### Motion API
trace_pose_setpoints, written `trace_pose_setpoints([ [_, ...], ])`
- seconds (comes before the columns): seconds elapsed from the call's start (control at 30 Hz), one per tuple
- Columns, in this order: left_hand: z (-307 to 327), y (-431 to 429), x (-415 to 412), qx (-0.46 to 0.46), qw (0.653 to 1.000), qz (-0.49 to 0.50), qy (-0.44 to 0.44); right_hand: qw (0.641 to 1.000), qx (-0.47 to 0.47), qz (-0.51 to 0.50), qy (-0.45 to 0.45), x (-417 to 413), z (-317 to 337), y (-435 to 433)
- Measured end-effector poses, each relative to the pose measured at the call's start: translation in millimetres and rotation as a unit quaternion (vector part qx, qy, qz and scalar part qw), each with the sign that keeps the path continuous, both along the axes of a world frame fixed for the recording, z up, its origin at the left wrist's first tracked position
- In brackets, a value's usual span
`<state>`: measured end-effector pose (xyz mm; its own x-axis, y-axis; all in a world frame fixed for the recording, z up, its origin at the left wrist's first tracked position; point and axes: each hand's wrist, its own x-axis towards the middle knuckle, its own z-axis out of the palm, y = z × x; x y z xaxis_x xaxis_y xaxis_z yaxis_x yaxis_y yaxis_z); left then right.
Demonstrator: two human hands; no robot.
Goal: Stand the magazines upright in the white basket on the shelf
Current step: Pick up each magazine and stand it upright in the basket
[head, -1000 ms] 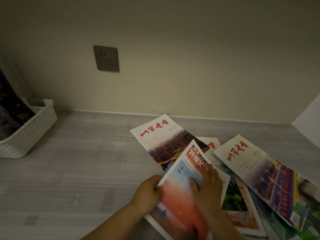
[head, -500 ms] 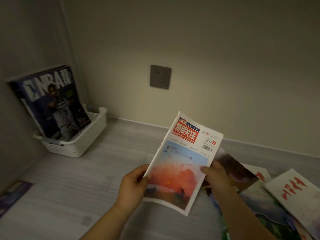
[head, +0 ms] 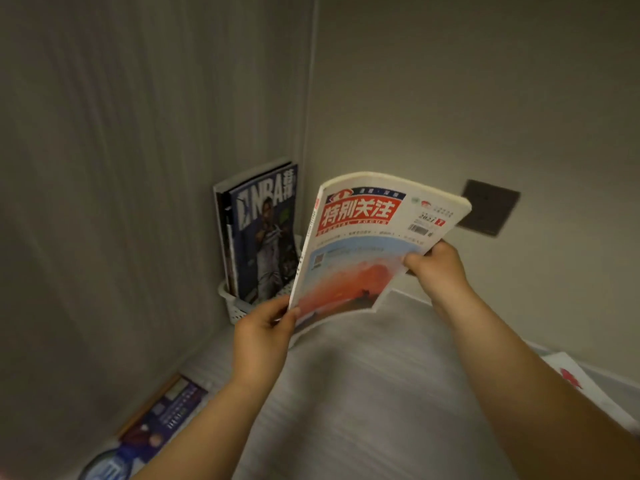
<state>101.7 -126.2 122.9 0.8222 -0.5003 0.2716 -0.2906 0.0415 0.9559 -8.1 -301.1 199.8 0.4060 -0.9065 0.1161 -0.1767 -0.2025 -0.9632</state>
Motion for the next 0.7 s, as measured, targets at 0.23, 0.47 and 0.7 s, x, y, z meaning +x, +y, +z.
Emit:
trace_pose_setpoints([
  [0.23, 5.8, -15.2, 69.6, -0.017, 0.997, 0.022, 0.069, 0.997, 0.016, -0.013, -0.069, 100.0, 12.5, -11.6],
  [0.47, -26.8, -20.9, 106.6, 0.067, 0.994, 0.050, 0.063, 0.996, 0.065, -0.013, -0.058, 164.5, -13.3, -22.8],
  [0.7, -51.5, -16.1, 124.0, 0.180, 0.980, 0.071, -0.046, 0.996, 0.089, 0.002, 0.019, 198.9, -50.1, -33.7],
])
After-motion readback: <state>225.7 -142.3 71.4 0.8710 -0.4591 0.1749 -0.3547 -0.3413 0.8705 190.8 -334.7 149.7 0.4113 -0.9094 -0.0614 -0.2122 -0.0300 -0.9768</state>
